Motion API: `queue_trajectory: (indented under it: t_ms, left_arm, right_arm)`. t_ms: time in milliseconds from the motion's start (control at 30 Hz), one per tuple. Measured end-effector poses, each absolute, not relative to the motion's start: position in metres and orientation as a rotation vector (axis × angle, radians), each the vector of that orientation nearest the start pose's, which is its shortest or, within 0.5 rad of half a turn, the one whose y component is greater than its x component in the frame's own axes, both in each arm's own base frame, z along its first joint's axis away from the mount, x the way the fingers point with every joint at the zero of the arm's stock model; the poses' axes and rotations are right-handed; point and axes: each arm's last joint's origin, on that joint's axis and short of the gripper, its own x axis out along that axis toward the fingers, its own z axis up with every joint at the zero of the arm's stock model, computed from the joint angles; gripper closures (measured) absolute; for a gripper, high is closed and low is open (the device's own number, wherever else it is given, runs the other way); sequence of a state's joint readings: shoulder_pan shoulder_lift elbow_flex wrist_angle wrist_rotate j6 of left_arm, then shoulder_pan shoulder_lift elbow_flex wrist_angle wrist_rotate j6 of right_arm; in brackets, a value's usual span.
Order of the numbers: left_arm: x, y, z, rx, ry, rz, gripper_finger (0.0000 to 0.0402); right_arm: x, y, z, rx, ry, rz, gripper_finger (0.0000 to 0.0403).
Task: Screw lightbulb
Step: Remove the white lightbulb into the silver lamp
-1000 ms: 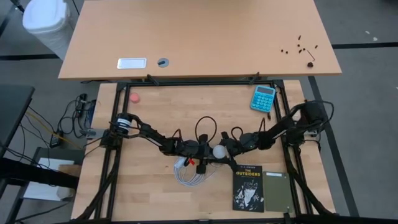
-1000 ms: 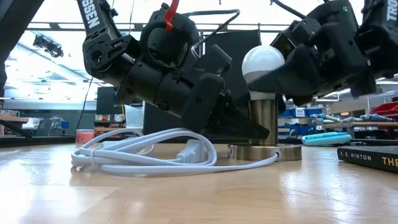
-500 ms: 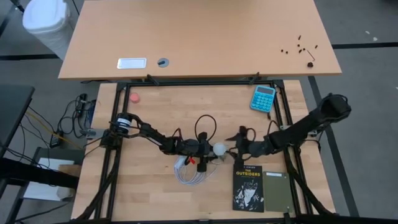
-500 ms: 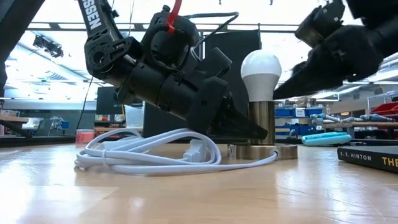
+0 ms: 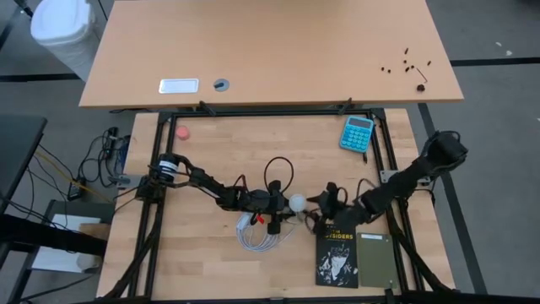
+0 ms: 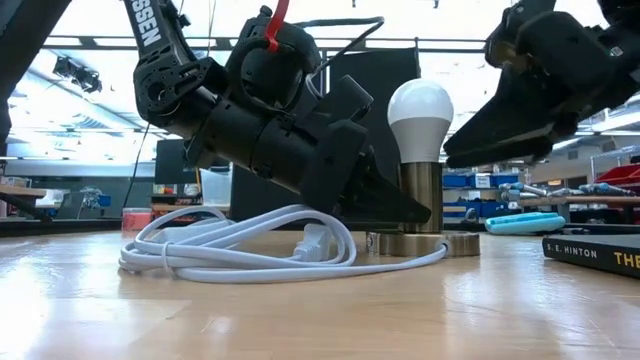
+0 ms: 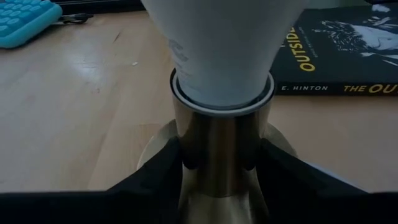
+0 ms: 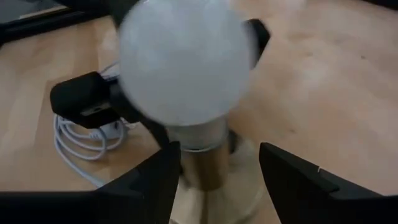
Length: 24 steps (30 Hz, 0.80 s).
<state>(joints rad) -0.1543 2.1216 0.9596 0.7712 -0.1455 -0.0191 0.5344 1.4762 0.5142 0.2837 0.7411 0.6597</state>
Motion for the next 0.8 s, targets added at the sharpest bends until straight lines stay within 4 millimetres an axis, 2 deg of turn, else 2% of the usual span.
queue_trajectory:
  t_ms: [200,333,600,800]
  left_arm:
    - [0.396,-0.057,0.091,0.031,0.386,-0.001,0.0217]
    - [0.395,-0.057,0.091,0.026,0.387,0.004,0.0217]
    - [0.395,-0.058,0.091,0.004,0.383,0.010,0.0217]
    - [0.396,-0.058,0.092,-0.001,0.376,0.011,0.0217]
  right_arm:
    - [0.252,0.146,0.133,0.165,0.359,-0.493,0.0173]
    - [0.269,0.159,0.126,0.099,0.277,-0.617,0.0173]
    - [0.292,0.168,0.116,0.079,0.170,-0.763,0.0173]
    - [0.297,0.172,0.117,0.051,0.140,-0.803,0.0173]
